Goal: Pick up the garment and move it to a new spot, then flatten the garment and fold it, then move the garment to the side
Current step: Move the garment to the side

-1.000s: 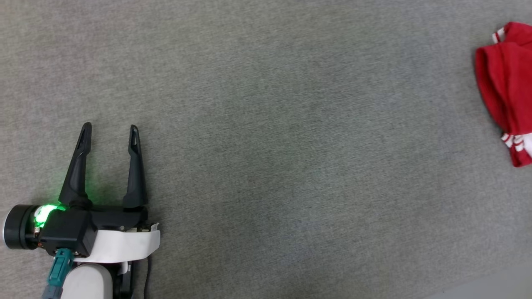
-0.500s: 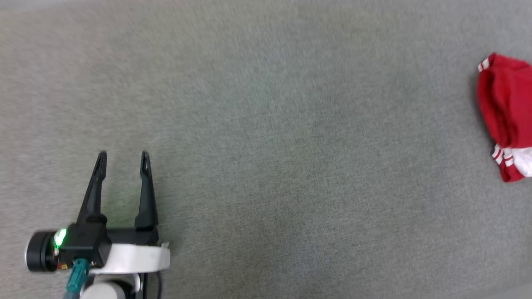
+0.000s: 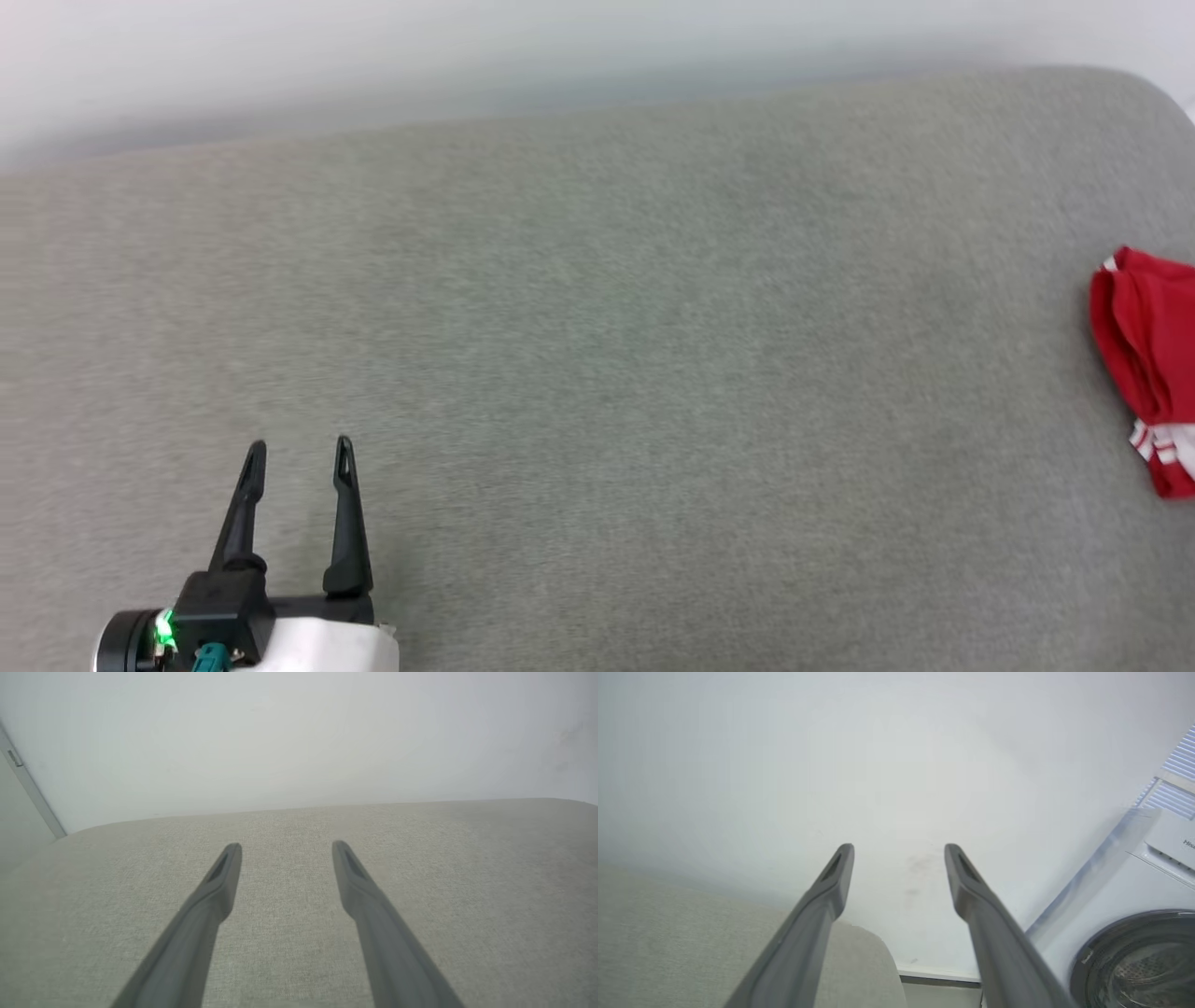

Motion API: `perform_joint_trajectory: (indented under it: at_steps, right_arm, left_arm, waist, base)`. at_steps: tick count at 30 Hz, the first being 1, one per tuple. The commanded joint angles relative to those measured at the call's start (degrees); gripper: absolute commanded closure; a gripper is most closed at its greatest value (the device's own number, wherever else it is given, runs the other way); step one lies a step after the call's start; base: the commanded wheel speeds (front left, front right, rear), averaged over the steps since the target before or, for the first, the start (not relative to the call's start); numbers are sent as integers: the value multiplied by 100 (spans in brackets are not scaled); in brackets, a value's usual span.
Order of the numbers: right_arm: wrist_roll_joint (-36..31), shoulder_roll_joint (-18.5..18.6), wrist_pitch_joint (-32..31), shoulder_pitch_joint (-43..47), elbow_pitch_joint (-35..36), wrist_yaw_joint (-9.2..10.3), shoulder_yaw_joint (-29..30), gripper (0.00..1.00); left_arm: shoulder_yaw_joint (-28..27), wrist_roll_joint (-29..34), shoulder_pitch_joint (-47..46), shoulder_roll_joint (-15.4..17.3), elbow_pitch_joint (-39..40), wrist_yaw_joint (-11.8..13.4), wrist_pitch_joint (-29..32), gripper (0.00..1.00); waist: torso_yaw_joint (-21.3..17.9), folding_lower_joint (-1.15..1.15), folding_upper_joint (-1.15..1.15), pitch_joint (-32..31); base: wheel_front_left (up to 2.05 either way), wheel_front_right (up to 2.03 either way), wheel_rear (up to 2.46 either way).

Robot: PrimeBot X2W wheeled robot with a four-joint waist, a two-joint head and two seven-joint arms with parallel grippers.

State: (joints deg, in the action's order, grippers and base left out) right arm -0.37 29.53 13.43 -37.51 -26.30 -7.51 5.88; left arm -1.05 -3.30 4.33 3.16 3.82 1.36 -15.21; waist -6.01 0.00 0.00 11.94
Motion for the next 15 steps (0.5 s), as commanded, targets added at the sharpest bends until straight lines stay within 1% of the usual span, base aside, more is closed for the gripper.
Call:
perform_joint_trajectory:
  at_steps: [1, 4, 6, 10, 13, 15]
  right_arm:
    - [-30, -55, 32, 82, 40, 5, -16, 0]
    - [-89, -511, 154, 401, 403, 5, -54, 0]
    - [-103, -844, 172, 645, 769, 5, -94, 0]
    - [13, -1384, 170, 1272, 1463, 5, -219, 0]
    - [122, -1746, 171, 1768, 1778, 5, -247, 0]
    - [203, -1912, 172, 2128, 1897, 5, -276, 0]
  left_arm:
    - [-10, -23, 44, -7, -14, 14, 14, 0]
    - [13, -26, 124, -16, -80, 28, 14, 0]
    - [14, -32, 146, -17, -106, 41, 14, 0]
    - [37, -32, 211, -24, -168, 46, 14, 0]
    - [58, -37, 259, -27, -225, 50, 15, 0]
    - [78, -38, 284, -27, -259, 52, 14, 0]
  waist:
    - [185, 0, 0, -184]
    - [322, 0, 0, -310]
    - [393, 0, 0, -375]
    - [524, 0, 0, -501]
    - [589, 0, 0, -623]
    - [620, 0, 0, -704]
  base:
    - [0, 0, 0]
    - [0, 0, 0]
    - [0, 0, 0]
    - [0, 0, 0]
    - [0, 0, 0]
    - [0, 0, 0]
